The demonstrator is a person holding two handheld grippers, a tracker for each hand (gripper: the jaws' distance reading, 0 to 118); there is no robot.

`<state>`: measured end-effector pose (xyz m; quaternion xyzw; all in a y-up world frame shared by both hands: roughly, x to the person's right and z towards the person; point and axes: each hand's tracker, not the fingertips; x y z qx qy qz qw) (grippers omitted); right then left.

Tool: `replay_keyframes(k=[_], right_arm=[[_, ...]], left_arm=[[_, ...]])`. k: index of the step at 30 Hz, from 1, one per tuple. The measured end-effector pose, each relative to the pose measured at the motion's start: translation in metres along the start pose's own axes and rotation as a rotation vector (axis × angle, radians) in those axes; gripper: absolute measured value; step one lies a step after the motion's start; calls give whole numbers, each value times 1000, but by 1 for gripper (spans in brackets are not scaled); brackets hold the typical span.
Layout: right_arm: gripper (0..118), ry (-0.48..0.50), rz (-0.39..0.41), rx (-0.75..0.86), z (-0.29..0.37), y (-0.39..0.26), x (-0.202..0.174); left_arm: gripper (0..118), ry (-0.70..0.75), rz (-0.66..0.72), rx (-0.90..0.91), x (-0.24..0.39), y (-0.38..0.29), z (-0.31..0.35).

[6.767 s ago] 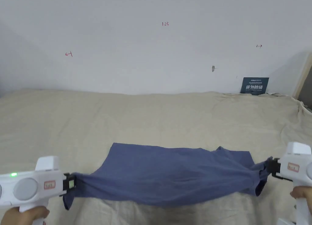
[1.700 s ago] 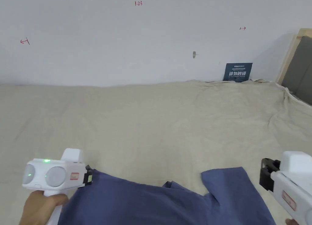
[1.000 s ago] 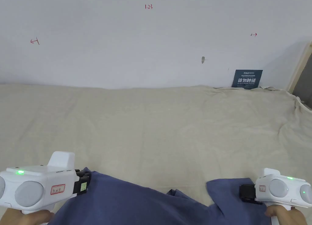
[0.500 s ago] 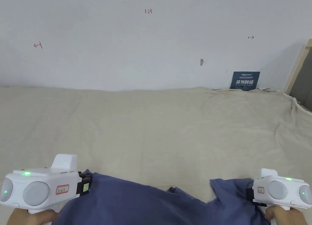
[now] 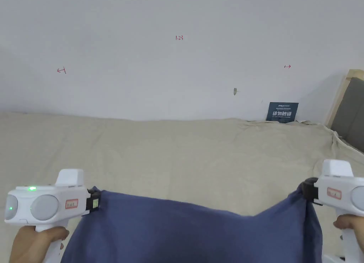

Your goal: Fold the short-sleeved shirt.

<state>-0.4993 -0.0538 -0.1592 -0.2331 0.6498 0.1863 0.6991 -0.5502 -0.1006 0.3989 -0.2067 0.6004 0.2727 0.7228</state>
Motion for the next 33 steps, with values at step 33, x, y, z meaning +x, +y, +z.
replay_keyframes(k=[33], right_arm=[[1, -7, 38, 528, 102, 268, -49]], left_arm=[[0, 132, -46, 407, 9, 252, 113]])
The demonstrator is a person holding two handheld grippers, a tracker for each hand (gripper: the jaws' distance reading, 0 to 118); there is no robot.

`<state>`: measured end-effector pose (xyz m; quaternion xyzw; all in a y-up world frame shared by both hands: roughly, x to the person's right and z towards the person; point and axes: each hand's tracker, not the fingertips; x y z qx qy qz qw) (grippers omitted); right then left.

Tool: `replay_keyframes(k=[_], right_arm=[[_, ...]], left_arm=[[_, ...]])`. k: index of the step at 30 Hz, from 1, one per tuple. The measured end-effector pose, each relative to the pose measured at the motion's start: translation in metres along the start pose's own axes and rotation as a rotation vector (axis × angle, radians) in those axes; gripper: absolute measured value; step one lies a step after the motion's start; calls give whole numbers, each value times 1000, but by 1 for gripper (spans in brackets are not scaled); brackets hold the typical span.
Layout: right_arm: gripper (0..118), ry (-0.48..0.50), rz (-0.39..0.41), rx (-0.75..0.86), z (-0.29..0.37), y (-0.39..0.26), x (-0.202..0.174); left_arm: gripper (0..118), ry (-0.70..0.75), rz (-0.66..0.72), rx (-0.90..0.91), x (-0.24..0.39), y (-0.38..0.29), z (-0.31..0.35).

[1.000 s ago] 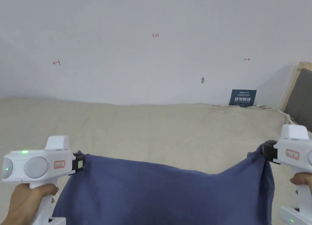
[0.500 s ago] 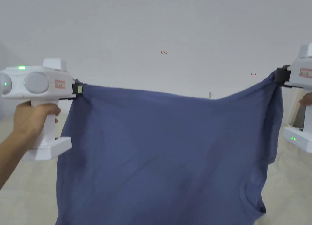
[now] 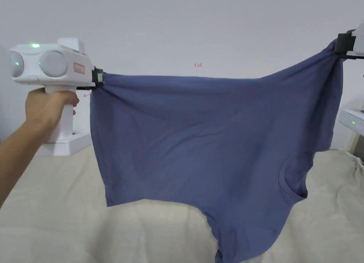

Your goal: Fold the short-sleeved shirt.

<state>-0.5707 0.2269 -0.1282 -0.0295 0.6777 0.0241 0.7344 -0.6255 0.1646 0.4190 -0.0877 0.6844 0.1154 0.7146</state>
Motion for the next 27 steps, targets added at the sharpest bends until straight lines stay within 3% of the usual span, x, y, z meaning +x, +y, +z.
replay_keyframes(k=[7, 15, 27], right_arm=[[1, 23, 10, -121, -4, -89, -4], [1, 36, -42, -264, -3, -188, 0], [1, 60, -72, -374, 53, -269, 3]], left_arm=[[0, 5, 4, -150, -5, -95, -25], [0, 11, 6, -278, -15, -182, -27], [0, 7, 5, -388, -32, -263, -6]])
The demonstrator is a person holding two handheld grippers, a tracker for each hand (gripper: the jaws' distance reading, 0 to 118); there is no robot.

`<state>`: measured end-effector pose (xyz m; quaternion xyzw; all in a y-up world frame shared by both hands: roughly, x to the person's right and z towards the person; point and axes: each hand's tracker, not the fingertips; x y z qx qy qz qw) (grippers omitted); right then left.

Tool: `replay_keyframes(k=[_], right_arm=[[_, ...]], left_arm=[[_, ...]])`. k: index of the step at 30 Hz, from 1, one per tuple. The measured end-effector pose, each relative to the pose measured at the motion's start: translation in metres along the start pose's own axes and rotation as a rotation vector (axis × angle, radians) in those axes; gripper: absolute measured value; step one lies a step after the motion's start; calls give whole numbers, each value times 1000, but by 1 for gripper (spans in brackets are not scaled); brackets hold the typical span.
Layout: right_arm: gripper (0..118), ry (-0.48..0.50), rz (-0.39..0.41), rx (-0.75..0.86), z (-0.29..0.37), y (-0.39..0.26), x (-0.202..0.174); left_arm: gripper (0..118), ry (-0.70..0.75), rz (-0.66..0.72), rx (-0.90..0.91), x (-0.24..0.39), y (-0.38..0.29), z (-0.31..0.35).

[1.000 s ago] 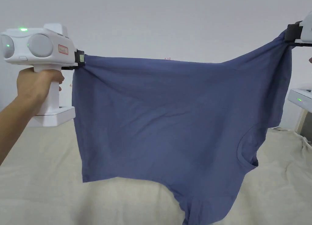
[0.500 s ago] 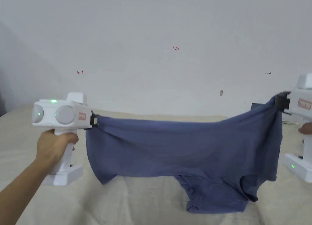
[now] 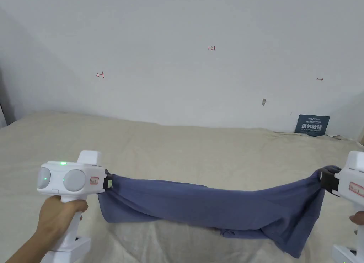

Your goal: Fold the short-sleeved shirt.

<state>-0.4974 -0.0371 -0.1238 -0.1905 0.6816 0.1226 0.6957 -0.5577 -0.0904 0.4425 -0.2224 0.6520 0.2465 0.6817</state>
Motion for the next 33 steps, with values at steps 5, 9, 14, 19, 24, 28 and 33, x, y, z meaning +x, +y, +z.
replay_keyframes(k=[5, 9, 14, 19, 24, 28, 33], right_arm=[[1, 11, -24, -14, 26, -33, 7], [1, 17, -49, -32, 49, -61, 13], [1, 25, -58, -46, 82, -98, 13], [1, 38, -74, -87, 111, -138, 14], [1, 40, -70, -159, 132, -175, 16], [1, 40, -83, -207, 146, -202, 20], [1, 33, -96, -278, 158, -230, 25]], left_arm=[[0, -7, -13, -23, -3, -38, 12], [0, -10, -12, -48, -4, -70, 25], [0, -18, -14, -84, -5, -111, 37], [0, -5, -46, -142, -7, -153, 45], [0, -5, -14, -184, -12, -190, 57], [0, -9, -18, -214, -14, -214, 67], [0, -2, -49, -253, -16, -237, 75]])
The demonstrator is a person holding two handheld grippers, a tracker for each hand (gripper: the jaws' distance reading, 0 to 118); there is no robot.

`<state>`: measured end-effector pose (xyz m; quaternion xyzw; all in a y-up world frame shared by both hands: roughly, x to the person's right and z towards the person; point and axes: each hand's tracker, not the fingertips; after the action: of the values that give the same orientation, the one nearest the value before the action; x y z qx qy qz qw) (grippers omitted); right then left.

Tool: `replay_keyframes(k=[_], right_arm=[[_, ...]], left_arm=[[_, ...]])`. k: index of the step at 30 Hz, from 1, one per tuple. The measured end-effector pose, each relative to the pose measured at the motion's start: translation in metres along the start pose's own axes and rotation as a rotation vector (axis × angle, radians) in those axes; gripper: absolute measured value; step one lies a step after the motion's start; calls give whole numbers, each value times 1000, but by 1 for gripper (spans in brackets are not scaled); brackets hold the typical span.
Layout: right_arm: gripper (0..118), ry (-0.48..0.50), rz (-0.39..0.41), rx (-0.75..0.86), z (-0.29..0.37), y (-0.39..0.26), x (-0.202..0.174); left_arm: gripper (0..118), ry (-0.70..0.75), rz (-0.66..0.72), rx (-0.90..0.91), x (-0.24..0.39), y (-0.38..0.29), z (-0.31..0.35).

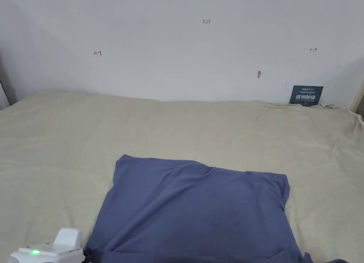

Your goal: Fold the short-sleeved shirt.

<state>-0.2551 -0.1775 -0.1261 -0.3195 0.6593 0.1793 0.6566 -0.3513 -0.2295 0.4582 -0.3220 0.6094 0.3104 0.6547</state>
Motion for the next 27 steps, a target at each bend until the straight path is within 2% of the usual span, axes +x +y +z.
replay_keyframes(k=[14, 18, 22, 25, 26, 27], right_arm=[[2, -101, -23, -288, -52, -43, 1], [2, -118, -11, -333, -63, -49, -1], [2, -122, -33, -328, -57, -49, -6], [5, -117, -38, -315, -54, -44, -5], [9, -113, -37, -309, -52, -41, -6], [21, -112, -33, -305, -50, -39, -7]], left_arm=[[0, 21, -9, -95, 3, -28, -18], [0, 27, 4, -95, 5, -29, -17], [3, 25, 22, -90, 6, -27, -13], [25, 26, 38, -94, 8, -25, -6], [39, 32, 36, -102, 8, -24, -4], [66, 38, 32, -104, 9, -24, -3]])
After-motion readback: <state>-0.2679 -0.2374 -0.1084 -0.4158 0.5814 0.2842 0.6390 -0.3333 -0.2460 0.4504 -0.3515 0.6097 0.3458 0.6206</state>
